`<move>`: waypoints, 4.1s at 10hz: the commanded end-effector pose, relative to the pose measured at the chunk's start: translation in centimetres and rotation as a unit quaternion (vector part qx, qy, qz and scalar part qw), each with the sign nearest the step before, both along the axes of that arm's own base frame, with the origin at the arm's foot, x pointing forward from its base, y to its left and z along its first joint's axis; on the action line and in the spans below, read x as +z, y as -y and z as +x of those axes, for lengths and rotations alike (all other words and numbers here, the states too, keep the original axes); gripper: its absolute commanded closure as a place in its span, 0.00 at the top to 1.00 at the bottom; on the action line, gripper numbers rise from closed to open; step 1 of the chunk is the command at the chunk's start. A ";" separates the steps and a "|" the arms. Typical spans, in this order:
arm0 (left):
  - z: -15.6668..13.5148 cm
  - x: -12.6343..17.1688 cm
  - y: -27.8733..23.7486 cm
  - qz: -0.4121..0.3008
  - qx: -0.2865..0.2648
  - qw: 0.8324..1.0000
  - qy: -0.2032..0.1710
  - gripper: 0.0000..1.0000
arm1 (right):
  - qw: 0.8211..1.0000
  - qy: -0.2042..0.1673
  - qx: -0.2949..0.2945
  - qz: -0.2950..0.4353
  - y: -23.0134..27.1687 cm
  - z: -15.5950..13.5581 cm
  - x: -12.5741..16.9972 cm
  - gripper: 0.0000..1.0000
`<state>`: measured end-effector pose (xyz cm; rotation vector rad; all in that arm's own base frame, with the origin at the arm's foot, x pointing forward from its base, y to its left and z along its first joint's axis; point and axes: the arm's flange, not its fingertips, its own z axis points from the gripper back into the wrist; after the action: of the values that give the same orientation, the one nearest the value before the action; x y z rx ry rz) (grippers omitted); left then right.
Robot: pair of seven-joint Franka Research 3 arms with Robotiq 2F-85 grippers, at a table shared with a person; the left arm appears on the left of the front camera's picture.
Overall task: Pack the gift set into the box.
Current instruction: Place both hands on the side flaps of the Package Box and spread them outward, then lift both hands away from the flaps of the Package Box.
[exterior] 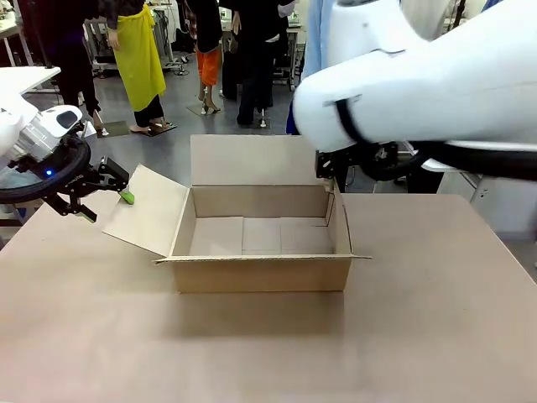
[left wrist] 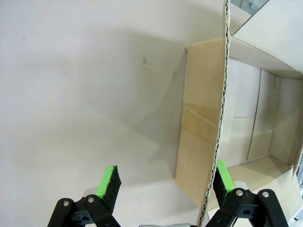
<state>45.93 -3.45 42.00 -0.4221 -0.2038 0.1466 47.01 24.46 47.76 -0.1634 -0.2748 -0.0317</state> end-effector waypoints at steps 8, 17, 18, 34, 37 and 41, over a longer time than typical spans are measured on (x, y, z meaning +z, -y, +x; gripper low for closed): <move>-0.1 0.1 -0.1 0.006 0.003 1.000 0.001 1.00 | 0.982 -0.046 -0.058 0.172 12.0 -4.5 -5.5 1.00; -0.1 0.1 -0.1 0.006 0.003 1.000 0.001 1.00 | 0.989 -0.034 -0.055 0.133 11.2 -3.8 -2.3 1.00; -0.1 0.1 -0.1 0.006 0.003 1.000 0.001 1.00 | 0.989 -0.034 -0.055 0.133 11.2 -3.8 -2.3 1.00; -0.1 0.1 -0.1 0.006 0.003 1.000 0.001 1.00 | 0.989 -0.034 -0.055 0.133 11.2 -3.8 -2.3 1.00; -0.1 0.1 -0.1 0.006 0.003 1.000 0.001 1.00 | 0.989 -0.034 -0.055 0.133 11.2 -3.8 -2.3 1.00; -0.1 0.1 -0.1 0.006 0.003 1.000 0.001 1.00 | 0.989 -0.034 -0.055 0.133 11.2 -3.8 -2.3 1.00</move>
<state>45.92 -3.47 42.01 -0.4218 -0.2040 0.1460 43.18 13.14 45.28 0.0959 -0.1906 -0.1593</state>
